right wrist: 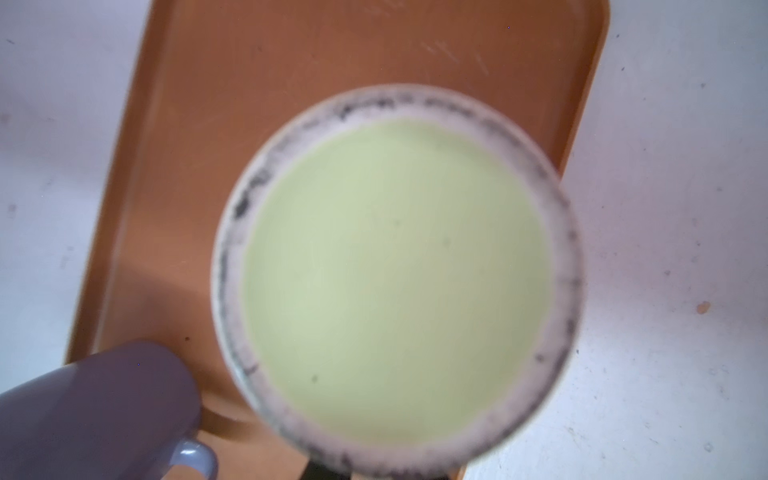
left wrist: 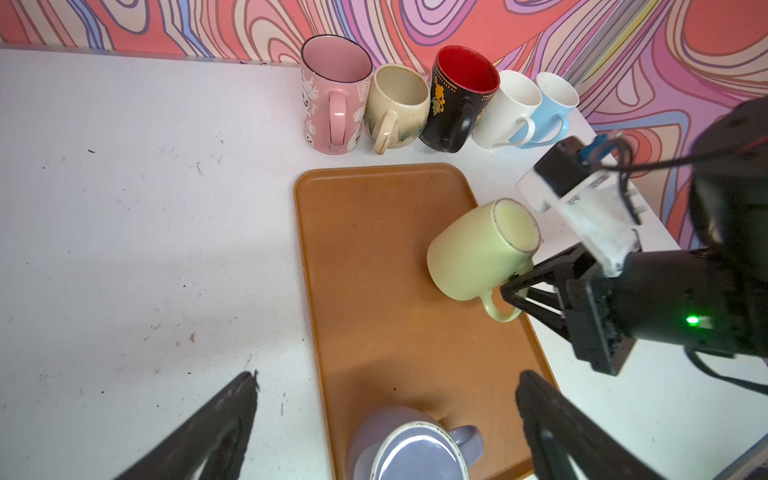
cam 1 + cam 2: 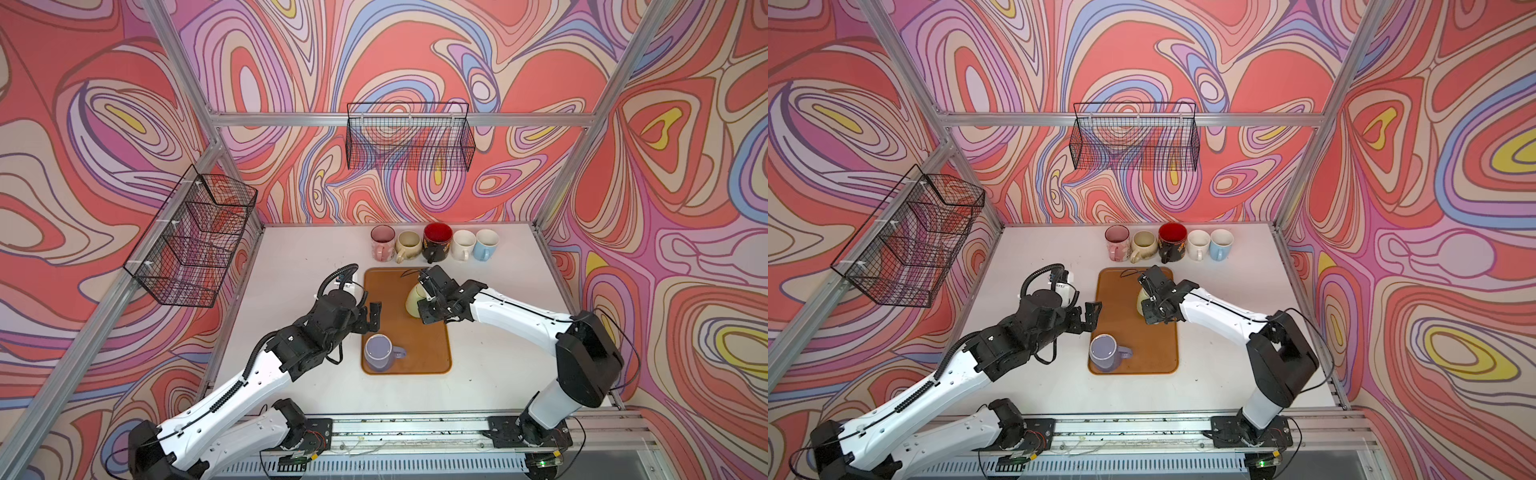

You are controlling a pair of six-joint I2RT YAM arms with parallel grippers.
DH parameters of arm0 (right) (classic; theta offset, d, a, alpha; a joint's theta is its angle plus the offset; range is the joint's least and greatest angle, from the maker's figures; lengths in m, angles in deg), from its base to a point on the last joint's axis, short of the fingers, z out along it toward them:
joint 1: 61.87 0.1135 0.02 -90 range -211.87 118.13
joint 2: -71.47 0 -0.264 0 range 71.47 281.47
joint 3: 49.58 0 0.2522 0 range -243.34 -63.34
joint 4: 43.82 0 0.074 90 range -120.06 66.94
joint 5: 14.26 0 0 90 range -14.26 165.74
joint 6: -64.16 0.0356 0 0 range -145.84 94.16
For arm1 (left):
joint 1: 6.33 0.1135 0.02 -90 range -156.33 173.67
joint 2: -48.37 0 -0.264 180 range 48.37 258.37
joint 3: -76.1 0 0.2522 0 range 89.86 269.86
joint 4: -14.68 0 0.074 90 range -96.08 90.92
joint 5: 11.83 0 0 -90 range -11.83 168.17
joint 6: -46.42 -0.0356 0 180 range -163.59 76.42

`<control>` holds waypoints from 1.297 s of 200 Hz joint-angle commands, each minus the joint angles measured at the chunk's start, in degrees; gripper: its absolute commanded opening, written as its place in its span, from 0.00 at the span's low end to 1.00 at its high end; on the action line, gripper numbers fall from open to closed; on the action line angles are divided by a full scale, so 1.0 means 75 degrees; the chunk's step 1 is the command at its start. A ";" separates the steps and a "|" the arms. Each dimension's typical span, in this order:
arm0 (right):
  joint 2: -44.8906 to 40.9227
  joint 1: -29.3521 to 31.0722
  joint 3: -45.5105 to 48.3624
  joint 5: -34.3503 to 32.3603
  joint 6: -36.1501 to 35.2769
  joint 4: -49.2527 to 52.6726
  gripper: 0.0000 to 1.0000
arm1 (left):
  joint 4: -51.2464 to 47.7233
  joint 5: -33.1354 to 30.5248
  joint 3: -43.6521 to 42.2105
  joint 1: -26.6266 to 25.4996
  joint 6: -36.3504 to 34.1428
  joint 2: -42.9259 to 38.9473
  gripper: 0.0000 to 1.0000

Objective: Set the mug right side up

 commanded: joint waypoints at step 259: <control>-0.2297 -0.1528 0.1410 0.7521 0.1410 -0.5924 0.00 | 1.0626 0.6320 -0.3013 0.1393 0.3501 0.1899 0.55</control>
